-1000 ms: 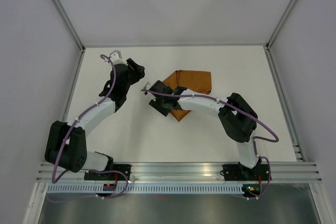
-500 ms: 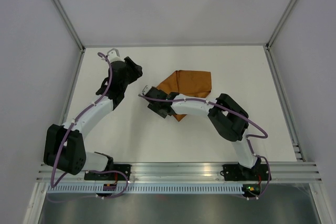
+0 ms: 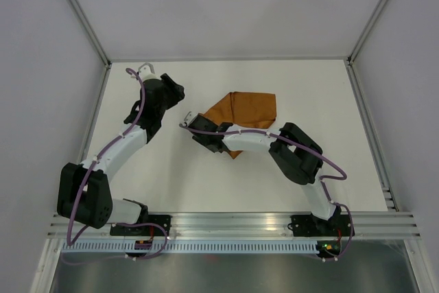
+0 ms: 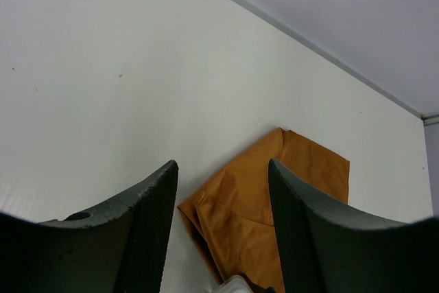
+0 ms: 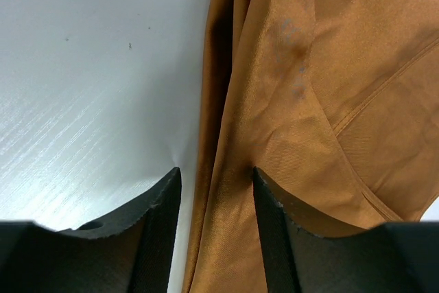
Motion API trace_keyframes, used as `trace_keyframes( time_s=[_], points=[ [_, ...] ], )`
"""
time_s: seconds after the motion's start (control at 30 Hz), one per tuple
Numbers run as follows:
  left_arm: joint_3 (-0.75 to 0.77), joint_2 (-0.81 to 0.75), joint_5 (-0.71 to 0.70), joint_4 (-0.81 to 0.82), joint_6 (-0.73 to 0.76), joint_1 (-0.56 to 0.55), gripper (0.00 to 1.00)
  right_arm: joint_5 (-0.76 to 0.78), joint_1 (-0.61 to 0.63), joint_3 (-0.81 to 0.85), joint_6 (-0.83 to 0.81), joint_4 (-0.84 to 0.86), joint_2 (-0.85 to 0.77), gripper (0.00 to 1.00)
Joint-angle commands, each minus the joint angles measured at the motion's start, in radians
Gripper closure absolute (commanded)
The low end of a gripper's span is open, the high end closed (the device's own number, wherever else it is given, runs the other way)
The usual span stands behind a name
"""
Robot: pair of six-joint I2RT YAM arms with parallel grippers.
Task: Fold the napkin, place the utensils inside, and roll it up
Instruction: Roll the napkin with the utensil
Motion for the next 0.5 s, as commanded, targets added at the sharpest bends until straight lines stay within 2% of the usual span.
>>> trace_keyframes(
  time_s=[0.0, 0.47],
  points=[
    [0.034, -0.023, 0.027, -0.002, 0.022, 0.007, 0.39, 0.018, 0.007, -0.015, -0.020, 0.029, -0.001, 0.49],
    [0.023, 0.007, 0.057, 0.019, 0.015, 0.011, 0.39, -0.066, -0.055, -0.049, -0.008, 0.041, -0.009, 0.50]
  ],
)
